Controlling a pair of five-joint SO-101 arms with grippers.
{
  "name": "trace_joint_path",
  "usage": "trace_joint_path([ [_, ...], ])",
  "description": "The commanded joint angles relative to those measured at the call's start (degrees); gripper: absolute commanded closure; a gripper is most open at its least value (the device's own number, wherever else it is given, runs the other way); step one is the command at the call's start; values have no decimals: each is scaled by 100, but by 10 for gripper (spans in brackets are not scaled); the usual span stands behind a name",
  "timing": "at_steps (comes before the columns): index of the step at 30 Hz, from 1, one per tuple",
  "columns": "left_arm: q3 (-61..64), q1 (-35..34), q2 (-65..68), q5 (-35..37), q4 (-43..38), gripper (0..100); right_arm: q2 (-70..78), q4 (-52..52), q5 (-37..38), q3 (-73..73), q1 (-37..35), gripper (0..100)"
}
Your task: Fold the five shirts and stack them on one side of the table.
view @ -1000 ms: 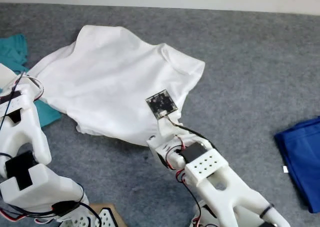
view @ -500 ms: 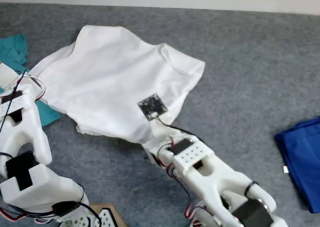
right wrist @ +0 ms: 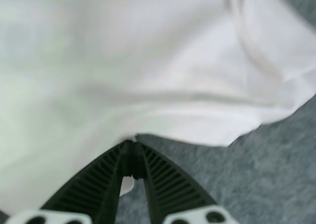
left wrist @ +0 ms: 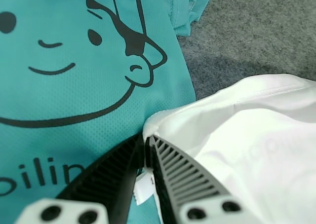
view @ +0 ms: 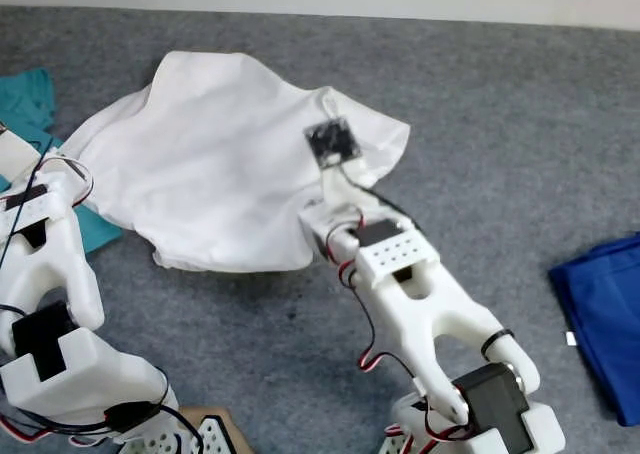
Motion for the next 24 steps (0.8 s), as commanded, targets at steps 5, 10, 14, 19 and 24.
trace_joint_path([
  [5,-13,145,-22,44,-88,994,4,-13,53,-479,215,992],
  [10,-13,215,-22,35,-88,994,-40,1059,88,-523,66,944],
  [14,-4,224,-22,35,-88,994,-576,1710,141,-453,-75,776],
  [19,-4,224,-22,44,-88,994,-1684,1903,132,637,-769,735],
  [24,-4,224,-22,44,-70,994,-1851,1411,-193,1305,-1042,735],
])
